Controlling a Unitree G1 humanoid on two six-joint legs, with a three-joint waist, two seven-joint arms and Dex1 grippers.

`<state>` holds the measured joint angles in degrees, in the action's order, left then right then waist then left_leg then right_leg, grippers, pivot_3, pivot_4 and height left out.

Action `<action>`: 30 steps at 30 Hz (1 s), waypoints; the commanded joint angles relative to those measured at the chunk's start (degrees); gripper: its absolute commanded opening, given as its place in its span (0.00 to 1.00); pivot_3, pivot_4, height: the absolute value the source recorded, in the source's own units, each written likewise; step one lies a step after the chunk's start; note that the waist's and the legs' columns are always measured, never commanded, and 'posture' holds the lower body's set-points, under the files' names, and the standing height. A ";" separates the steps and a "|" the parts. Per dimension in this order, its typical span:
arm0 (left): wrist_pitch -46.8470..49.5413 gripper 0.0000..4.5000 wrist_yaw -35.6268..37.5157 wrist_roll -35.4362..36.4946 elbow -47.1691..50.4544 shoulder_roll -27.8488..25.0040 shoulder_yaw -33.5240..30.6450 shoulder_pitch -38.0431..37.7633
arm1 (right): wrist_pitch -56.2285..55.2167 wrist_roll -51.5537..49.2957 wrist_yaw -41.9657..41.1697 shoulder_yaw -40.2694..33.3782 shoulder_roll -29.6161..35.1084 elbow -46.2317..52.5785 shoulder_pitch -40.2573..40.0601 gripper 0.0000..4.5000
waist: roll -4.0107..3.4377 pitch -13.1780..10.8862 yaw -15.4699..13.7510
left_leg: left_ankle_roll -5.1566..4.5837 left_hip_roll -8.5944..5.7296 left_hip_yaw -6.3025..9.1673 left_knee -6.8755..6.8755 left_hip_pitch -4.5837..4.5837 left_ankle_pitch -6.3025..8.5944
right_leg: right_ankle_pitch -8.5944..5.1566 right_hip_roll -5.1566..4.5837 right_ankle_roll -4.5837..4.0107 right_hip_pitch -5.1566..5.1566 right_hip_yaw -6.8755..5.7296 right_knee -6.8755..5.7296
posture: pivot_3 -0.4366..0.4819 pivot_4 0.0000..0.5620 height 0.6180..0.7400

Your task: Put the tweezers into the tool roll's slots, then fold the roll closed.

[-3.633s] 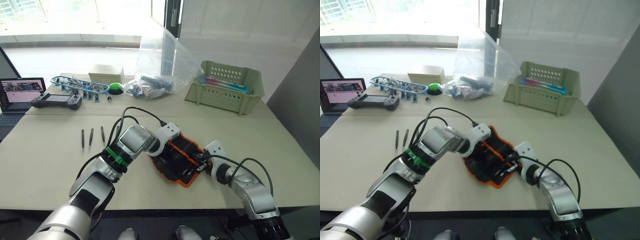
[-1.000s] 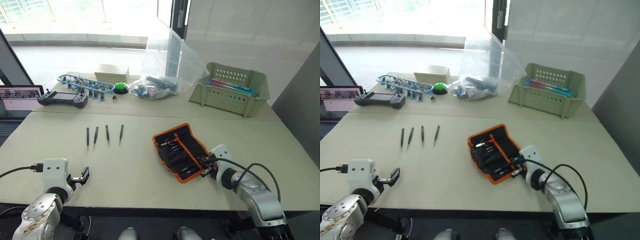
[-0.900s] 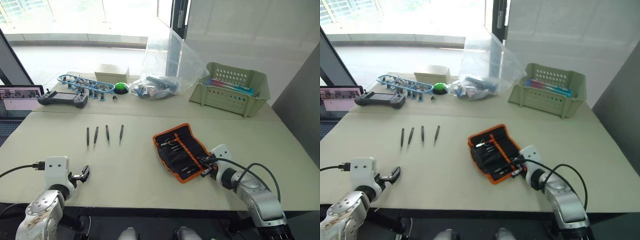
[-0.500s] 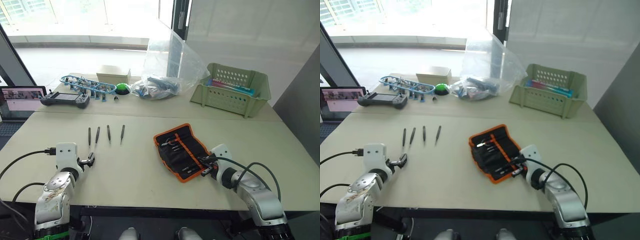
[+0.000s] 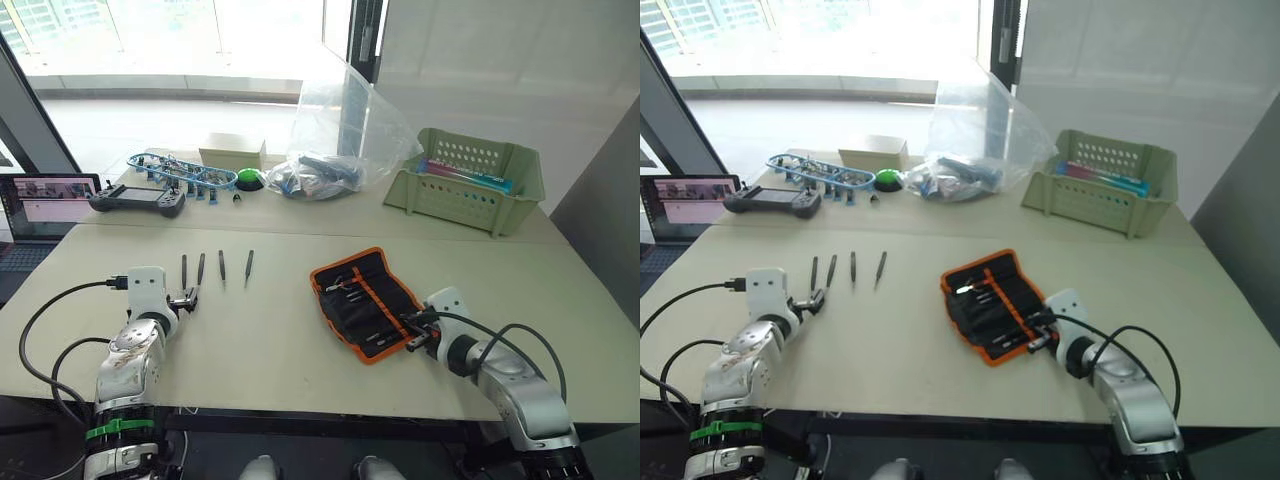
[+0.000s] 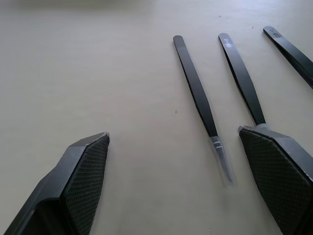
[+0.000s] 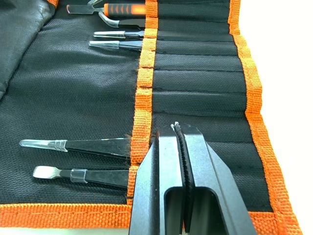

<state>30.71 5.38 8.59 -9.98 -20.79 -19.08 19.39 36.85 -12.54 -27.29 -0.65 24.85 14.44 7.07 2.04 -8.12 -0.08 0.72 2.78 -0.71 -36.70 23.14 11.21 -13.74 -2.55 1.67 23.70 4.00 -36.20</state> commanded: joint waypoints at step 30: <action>-1.74 0.01 5.95 0.03 10.65 -6.52 4.11 2.24 | -1.36 0.42 0.83 -0.08 -0.21 -1.19 0.19 0.00 | 0.37 -0.21 0.93 | 0.00 0.04 0.04 0.00 0.56 -0.01 | 0.24 0.08 0.35 0.54 -0.01 0.08 | 0.48 0.27 1.00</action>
<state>28.89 9.24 8.21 -5.11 -25.59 -15.31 21.02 35.61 -12.49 -26.92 -0.66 24.80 13.98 7.65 2.41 -8.33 0.86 0.72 2.82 -0.67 -36.69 23.73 11.20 -13.50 -2.47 2.01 24.25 3.99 -36.08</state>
